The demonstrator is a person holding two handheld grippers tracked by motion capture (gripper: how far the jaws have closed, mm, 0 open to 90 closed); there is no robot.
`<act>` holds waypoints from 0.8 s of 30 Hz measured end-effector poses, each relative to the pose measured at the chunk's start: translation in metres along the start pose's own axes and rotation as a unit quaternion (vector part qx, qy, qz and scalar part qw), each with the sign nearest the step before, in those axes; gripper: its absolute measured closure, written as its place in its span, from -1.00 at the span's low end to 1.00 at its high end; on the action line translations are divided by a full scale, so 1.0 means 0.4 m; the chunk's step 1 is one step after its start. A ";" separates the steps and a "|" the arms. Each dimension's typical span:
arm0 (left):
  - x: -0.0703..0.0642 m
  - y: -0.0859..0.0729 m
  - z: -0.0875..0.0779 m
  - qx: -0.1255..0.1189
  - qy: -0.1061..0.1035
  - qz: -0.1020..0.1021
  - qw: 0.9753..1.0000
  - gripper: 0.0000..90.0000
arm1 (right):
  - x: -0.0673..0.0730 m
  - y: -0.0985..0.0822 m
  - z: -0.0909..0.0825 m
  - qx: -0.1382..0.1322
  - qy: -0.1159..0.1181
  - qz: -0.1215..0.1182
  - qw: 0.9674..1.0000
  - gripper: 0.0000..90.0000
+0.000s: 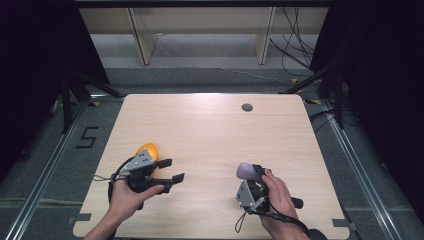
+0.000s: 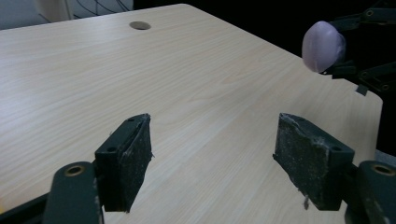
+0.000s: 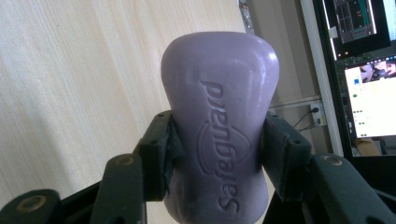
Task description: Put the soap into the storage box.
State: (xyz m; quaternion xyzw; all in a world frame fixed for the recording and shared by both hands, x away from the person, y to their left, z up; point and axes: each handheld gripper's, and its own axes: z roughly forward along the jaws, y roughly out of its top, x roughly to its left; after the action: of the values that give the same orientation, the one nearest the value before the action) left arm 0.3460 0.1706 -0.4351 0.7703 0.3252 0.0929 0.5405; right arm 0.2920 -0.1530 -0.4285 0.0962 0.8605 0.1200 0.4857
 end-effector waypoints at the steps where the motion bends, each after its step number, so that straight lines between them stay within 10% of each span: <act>1: -0.004 0.005 0.010 0.000 -0.003 0.001 1.000 -0.41 | 0.002 0.001 -0.001 0.000 -0.003 0.004 1.000 0.11; 6: -0.025 0.025 0.050 0.008 -0.017 0.007 1.000 -0.41 | 0.012 0.013 -0.011 0.007 -0.005 0.028 1.000 0.11; 11: -0.048 0.059 0.081 0.007 -0.040 0.017 0.999 -0.40 | 0.009 0.015 -0.010 -0.006 -0.012 -0.011 1.000 0.11; 22: -0.085 0.098 0.149 0.004 -0.081 0.021 0.996 -0.34 | 0.029 0.025 -0.020 -0.002 -0.018 -0.002 1.000 0.11; 24: -0.087 0.102 0.156 0.003 -0.092 0.020 0.996 -0.32 | 0.021 0.026 -0.018 -0.017 -0.024 -0.040 0.999 0.11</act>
State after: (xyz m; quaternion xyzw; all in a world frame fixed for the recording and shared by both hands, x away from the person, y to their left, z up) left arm 0.3664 0.0933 -0.4163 0.7838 0.2584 0.0314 0.5638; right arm 0.2821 -0.1416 -0.4286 0.0560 0.8494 0.1128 0.5125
